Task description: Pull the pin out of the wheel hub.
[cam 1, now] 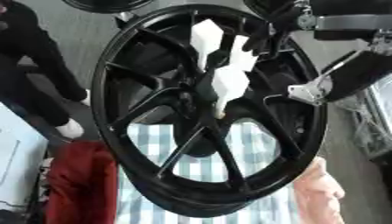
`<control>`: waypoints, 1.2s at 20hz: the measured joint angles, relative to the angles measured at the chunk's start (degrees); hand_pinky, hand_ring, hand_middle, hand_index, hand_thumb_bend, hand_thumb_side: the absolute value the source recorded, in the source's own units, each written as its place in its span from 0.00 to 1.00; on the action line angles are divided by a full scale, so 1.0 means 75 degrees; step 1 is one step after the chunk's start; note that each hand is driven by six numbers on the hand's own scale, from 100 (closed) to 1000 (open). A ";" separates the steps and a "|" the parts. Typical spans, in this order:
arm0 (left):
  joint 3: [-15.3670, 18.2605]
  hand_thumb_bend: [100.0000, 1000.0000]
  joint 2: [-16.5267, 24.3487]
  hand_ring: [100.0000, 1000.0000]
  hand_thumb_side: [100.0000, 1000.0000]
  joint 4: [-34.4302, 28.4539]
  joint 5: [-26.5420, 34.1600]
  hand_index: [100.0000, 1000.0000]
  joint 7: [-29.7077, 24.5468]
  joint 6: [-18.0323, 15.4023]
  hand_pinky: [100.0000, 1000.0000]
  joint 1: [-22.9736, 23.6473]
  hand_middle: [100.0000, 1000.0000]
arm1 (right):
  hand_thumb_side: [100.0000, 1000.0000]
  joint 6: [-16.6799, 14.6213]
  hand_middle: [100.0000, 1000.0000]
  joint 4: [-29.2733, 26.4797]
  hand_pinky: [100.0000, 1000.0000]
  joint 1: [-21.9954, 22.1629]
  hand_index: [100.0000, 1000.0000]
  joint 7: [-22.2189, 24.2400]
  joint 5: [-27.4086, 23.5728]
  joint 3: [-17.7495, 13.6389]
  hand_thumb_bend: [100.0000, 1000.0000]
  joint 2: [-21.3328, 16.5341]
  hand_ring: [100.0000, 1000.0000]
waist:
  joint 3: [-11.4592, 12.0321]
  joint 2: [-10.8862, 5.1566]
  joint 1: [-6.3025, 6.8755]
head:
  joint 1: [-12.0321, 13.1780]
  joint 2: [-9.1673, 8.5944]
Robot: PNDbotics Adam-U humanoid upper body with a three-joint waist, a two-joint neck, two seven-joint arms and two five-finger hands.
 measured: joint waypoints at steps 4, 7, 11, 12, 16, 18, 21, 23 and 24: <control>-0.0003 0.05 0.0002 0.64 0.74 0.0000 0.0004 0.74 -0.0014 -0.0013 0.53 -0.0008 0.66 | 0.28 0.0059 0.72 0.0000 0.72 -0.0055 0.88 0.0006 0.0215 0.0006 0.00 0.0136 0.60 | 0.0075 0.0044 -0.0043 | -0.0091 0.0000; -0.0004 0.05 0.0002 0.64 0.74 0.0000 0.0004 0.74 -0.0021 -0.0016 0.53 -0.0017 0.66 | 0.28 0.0099 0.71 0.0000 0.71 -0.0096 0.88 -0.0009 0.0313 0.0038 0.00 0.0196 0.58 | 0.0126 0.0061 -0.0053 | -0.0128 0.0000; -0.0007 0.05 0.0002 0.64 0.74 0.0000 0.0004 0.74 -0.0028 -0.0011 0.53 -0.0054 0.66 | 0.28 0.0153 0.70 0.0002 0.69 -0.0097 0.88 -0.0054 0.0367 0.0041 0.00 0.0267 0.56 | 0.0180 0.0094 -0.0104 | -0.0201 0.0000; -0.0007 0.05 0.0002 0.64 0.74 0.0000 0.0004 0.74 -0.0031 -0.0009 0.53 -0.0054 0.66 | 0.29 0.0177 0.70 0.0003 0.69 -0.0097 0.88 -0.0077 0.0377 0.0041 0.00 0.0280 0.56 | 0.0192 0.0099 -0.0114 | -0.0233 0.0000; -0.0024 0.06 0.0002 0.64 0.75 0.0000 0.0004 0.74 -0.0037 -0.0002 0.54 -0.0061 0.66 | 0.34 0.0303 0.69 0.0013 0.69 -0.0097 0.88 -0.0151 0.0432 0.0042 0.00 0.0334 0.55 | 0.0237 0.0137 -0.0164 | -0.0378 0.0000; -0.0036 0.06 0.0002 0.64 0.75 0.0000 0.0004 0.74 -0.0041 0.0002 0.54 -0.0061 0.66 | 0.35 0.0346 0.69 0.0039 0.68 -0.0097 0.88 -0.0172 0.0470 0.0042 0.00 0.0354 0.55 | 0.0246 0.0149 -0.0187 | -0.0428 0.0000; -0.0039 0.06 0.0002 0.64 0.75 0.0000 0.0003 0.74 -0.0048 0.0012 0.54 -0.0061 0.66 | 0.38 0.0374 0.71 0.0058 0.68 -0.0057 0.88 -0.0185 0.0484 0.0043 0.00 0.0390 0.55 | 0.0280 0.0181 -0.0202 | -0.0459 0.0000; -0.0039 0.06 0.0002 0.64 0.75 0.0000 0.0003 0.74 -0.0048 0.0015 0.54 -0.0061 0.66 | 0.40 0.0378 0.71 0.0050 0.70 0.0073 0.88 -0.0206 0.0490 0.0042 0.00 0.0385 0.58 | 0.0293 0.0189 -0.0230 | -0.0483 0.0000; -0.0040 0.06 0.0002 0.64 0.75 0.0000 0.0003 0.74 -0.0048 0.0017 0.54 -0.0061 0.66 | 0.40 0.0374 0.72 0.0045 0.71 0.0125 0.88 -0.0213 0.0491 0.0040 0.00 0.0380 0.62 | 0.0307 0.0202 -0.0235 | -0.0495 0.0000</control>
